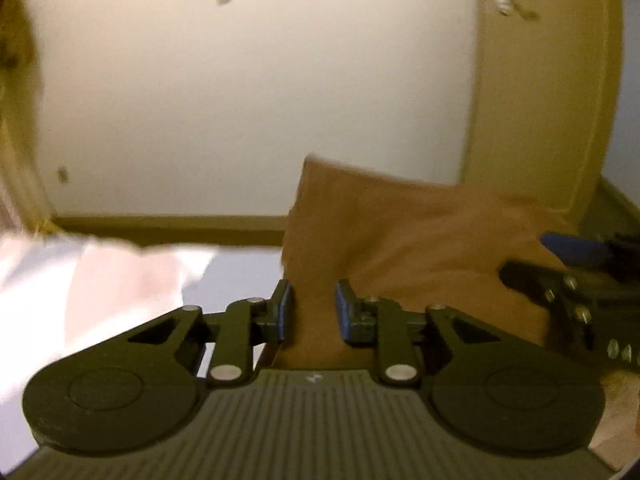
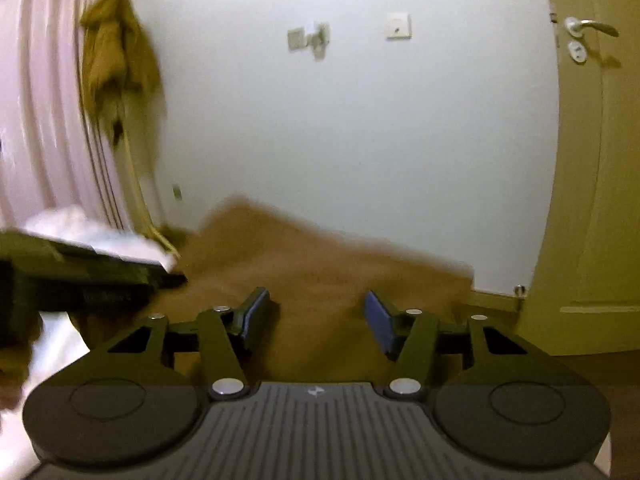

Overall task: Fold clothes
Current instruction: 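Lower the brown shirt onto the folded white fleece and open both grippers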

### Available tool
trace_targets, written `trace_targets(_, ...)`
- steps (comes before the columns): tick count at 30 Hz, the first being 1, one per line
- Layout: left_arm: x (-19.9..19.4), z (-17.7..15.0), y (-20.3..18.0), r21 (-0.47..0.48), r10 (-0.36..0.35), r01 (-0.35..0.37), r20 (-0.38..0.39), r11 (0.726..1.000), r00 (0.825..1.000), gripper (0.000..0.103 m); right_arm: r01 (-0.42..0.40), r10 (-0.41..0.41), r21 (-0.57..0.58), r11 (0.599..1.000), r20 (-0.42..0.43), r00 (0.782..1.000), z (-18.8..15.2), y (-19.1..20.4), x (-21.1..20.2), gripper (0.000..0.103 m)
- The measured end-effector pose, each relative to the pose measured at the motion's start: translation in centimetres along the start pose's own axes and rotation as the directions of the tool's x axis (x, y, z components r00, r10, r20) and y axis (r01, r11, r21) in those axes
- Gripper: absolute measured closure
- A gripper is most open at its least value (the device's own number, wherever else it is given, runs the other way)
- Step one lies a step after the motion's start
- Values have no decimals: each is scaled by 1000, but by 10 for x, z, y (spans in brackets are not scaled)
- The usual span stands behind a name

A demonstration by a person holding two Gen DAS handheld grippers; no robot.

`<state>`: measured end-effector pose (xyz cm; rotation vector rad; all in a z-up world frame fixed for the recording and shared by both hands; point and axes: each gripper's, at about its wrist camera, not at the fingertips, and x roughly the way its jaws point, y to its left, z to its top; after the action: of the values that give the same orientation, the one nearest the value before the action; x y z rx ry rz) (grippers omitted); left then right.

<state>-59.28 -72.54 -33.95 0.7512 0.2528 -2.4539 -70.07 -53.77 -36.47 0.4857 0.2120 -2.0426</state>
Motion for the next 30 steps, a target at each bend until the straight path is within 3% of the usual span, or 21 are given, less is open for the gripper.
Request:
trace_targets(2, 0, -18, 14, -97, -2, 6, 34, 995, 999, 53, 11, -10, -20, 1000, 25, 1000, -12, 8, -9, 49)
trace_targets(4, 2, -28, 18, -147, 4, 5, 60, 989, 998, 46, 3, -2, -22, 1000, 31, 1000, -13, 6, -6, 49)
trace_targets(7, 4, -29, 17, -189, 10, 3, 69, 982, 998, 46, 7, -3, -80, 997, 45, 999, -12, 5, -4, 47)
trace_targets(9, -4, -19, 12, -163, 23, -13, 62, 987, 998, 61, -22, 25, -57, 998, 37, 999, 6, 1, -15, 47)
trace_targets(10, -16, -10, 7, -146, 23, -13, 68, 989, 997, 83, -38, 39, -43, 998, 33, 999, 15, -1, -20, 47)
trace_targets(11, -29, -1, 3, -125, 28, -18, 80, 992, 996, 90, -44, 46, -37, 998, 50, 998, 19, -3, -28, 47)
trace_targets(15, -76, 13, -14, -8, -6, 7, 176, 1000, 984, 96, -74, 78, -44, 996, 104, 991, 28, -2, -59, 48)
trace_targets(16, -81, 11, -18, 26, -24, 20, 179, 999, 984, 97, -85, 89, -45, 995, 109, 990, 28, -1, -66, 52)
trace_targets(20, -65, -23, -30, 121, 2, -13, 88, 993, 996, 99, -103, 103, -46, 994, 7, 995, 4, 7, -63, 63)
trace_targets(24, -56, -52, -31, 153, 66, -80, 99, 985, 993, 99, -105, 110, -140, 985, 26, 994, -19, 19, -68, 63)
trace_targets(27, -54, -53, -32, 155, 71, -88, 110, 984, 991, 99, -107, 111, -121, 987, 28, 993, -23, 15, -69, 63)
trace_targets(30, -53, -55, -35, 161, 81, -100, 116, 982, 990, 99, -96, 105, -176, 980, 45, 993, -34, 17, -74, 63)
